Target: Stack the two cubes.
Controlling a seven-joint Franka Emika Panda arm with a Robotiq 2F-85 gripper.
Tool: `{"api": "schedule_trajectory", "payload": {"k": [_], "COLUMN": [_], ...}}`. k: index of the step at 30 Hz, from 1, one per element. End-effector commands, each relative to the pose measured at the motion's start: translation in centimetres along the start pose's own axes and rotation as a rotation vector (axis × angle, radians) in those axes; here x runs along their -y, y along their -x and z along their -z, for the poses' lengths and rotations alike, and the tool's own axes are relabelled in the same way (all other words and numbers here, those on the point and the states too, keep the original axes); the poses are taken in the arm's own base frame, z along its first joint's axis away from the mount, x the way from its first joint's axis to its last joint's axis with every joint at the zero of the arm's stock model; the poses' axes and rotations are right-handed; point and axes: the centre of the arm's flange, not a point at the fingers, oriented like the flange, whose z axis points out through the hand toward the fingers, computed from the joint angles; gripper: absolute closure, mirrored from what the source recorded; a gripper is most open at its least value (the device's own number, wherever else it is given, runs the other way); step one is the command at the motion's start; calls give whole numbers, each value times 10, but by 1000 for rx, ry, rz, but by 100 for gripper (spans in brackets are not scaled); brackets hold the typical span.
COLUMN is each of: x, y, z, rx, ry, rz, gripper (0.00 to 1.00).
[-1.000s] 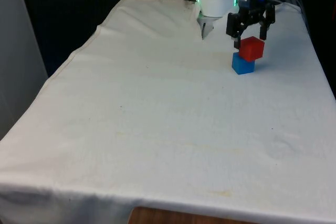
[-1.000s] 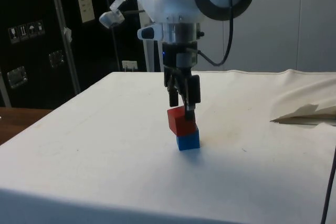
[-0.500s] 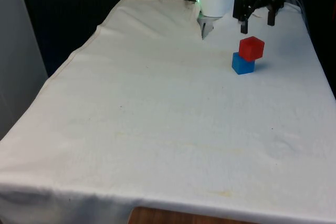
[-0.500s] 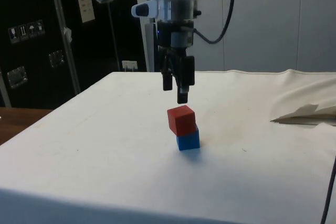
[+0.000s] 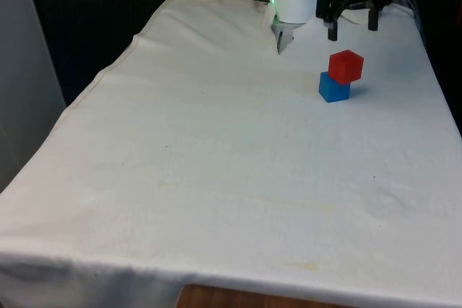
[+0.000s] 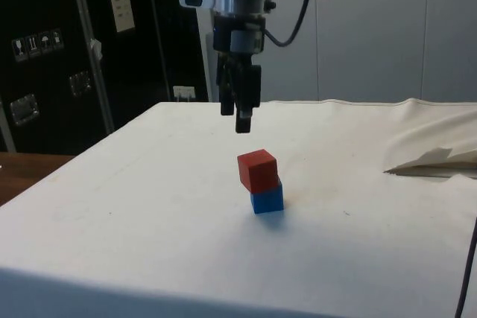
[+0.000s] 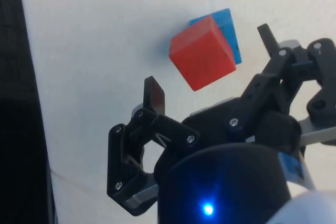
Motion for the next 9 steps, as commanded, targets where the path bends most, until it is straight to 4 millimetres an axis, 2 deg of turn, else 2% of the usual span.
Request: {"api": "schedule_trajectory", "payload": {"k": [1, 9], "x": [-1, -14], "y": [0, 0], "z": [1, 7], "rx": [-3, -18], "ry": [0, 4], "rz": [-4, -39], "gripper": [0, 0]}}
